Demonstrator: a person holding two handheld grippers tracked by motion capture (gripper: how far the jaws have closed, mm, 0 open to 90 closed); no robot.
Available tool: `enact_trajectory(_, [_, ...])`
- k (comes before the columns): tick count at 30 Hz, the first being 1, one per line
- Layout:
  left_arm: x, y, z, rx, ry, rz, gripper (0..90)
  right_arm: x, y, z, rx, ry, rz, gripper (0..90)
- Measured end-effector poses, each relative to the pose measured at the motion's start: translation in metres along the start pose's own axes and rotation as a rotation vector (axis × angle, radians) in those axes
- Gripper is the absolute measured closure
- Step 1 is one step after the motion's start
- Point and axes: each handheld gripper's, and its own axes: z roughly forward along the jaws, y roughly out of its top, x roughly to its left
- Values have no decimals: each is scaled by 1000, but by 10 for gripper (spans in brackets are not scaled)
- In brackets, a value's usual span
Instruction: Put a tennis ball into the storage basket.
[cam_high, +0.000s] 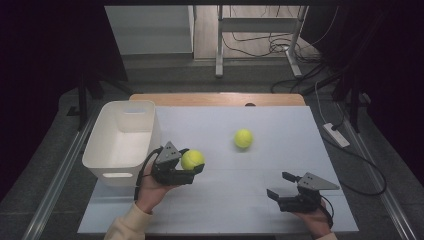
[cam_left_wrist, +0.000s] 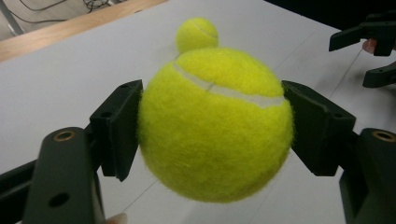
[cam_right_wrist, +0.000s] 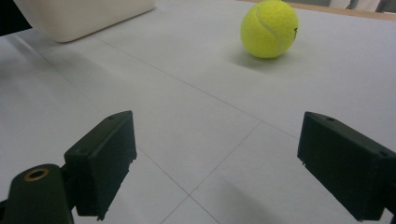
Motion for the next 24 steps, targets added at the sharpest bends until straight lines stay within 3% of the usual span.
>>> enact_trajectory(24, [-3, 10, -24, -106, -4, 3, 268, 0, 0, 0, 1, -6, -1, 119])
